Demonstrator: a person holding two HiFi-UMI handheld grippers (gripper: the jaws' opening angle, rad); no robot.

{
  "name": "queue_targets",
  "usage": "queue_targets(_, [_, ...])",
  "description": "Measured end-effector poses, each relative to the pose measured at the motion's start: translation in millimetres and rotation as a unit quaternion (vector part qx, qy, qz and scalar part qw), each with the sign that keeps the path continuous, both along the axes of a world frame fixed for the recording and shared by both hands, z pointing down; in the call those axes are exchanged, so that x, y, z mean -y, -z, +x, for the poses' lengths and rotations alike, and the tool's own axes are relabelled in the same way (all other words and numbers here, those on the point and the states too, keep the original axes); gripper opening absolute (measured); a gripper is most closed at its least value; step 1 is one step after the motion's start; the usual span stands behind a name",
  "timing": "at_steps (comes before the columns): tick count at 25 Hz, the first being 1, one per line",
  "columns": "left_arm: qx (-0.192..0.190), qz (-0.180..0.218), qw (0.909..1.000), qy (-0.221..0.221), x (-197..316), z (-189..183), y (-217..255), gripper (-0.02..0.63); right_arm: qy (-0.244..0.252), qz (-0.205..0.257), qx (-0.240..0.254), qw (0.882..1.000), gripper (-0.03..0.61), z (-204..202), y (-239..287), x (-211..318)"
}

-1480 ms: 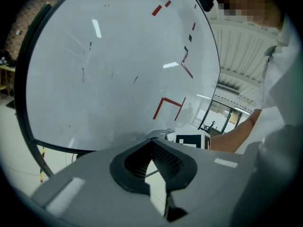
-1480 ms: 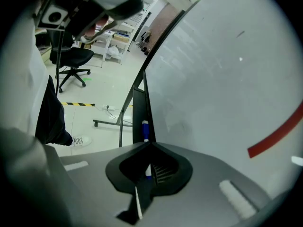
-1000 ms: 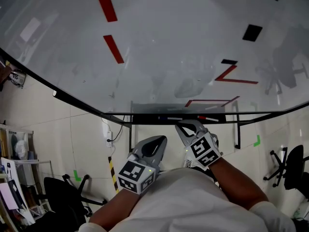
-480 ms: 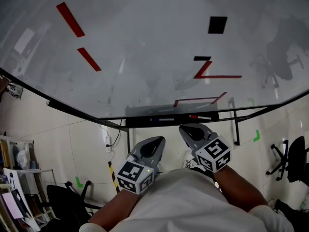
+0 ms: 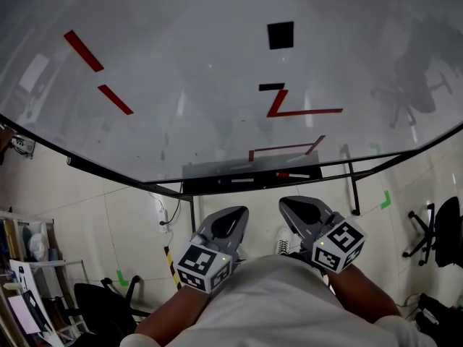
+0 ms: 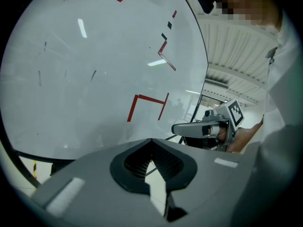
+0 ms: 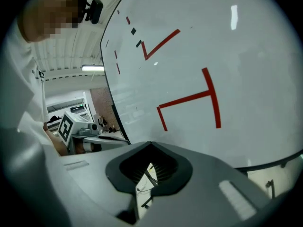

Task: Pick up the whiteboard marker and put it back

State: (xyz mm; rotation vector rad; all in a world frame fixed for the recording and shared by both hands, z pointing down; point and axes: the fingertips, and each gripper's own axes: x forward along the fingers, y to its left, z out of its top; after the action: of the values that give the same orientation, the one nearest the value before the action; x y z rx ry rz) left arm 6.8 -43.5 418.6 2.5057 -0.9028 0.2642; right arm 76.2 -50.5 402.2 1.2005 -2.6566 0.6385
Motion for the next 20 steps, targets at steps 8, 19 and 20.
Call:
queue_targets(8, [0.0,0.006,1.0,-0.003,-7,8,3,0.017,-0.022,-0.007,0.015,1.0,0.002,21,-5,-13])
queue_targets(19, [-0.012,0.017,0.9996,-0.018,-10,-8,7,0.017,-0.023,0.005,-0.013,1.0,0.002,-1,3,-21])
queue_targets(20, [-0.012,0.017,0.9995,-0.021,-10,-13,8,0.017,-0.027,0.006,-0.016,0.999,0.002,-5,4,-21])
